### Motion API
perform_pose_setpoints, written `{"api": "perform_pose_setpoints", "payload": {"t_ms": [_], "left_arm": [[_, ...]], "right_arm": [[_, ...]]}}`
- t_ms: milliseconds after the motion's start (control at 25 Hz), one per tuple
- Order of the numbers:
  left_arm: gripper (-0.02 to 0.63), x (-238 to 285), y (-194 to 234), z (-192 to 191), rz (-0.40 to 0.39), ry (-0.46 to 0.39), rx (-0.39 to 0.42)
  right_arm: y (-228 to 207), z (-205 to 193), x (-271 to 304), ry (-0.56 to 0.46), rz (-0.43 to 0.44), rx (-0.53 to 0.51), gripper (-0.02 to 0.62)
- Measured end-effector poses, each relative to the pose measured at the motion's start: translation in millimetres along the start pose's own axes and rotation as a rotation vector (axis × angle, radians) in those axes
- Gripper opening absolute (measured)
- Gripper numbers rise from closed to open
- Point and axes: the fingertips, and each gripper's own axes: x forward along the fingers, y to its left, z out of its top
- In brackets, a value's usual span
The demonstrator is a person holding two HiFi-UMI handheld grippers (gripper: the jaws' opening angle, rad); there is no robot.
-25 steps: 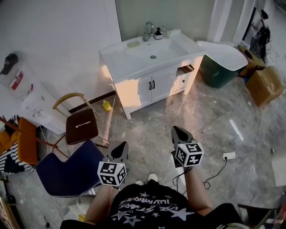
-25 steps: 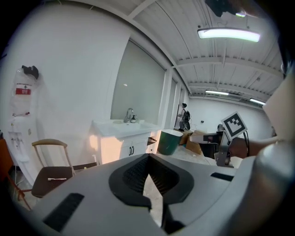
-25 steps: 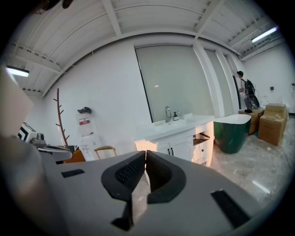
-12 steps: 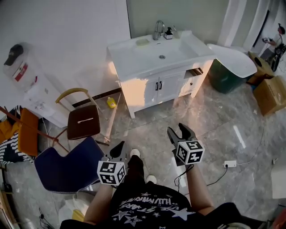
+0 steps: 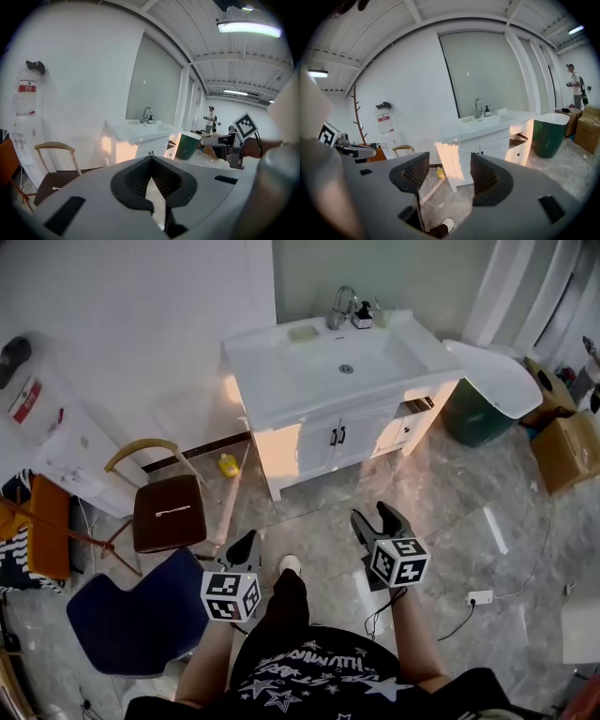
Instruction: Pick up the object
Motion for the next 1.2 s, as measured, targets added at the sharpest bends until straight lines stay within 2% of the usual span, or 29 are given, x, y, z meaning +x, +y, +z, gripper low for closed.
{"api": "perform_pose_setpoints", "payload": {"t_ms": [320, 480, 640, 800, 1200], "left_arm": [[0.015, 109, 66, 55, -0.019, 0.006, 0.009], [0.015, 143, 97, 74, -0.022, 0.008, 0.021], [0.015, 169, 130, 82, -0.023, 0.029, -0.006], [0.015, 190, 150, 92, -0.031, 0.039, -0.005], [0.015, 226, 162, 107, -0.030, 0.040, -0.015]], "right_arm": [[-19, 56, 122, 0.018, -0.018, -0.007, 0.270], [-18, 81, 176, 0.027, -0.016, -0.013, 0.270], [-11, 102, 220, 0.032, -0.015, -0.020, 0.270], [-12, 120, 243, 0.025, -0.029, -0.020, 0.270], [-45, 144, 268, 0.013, -0.069, -0.007, 0.270]]}}
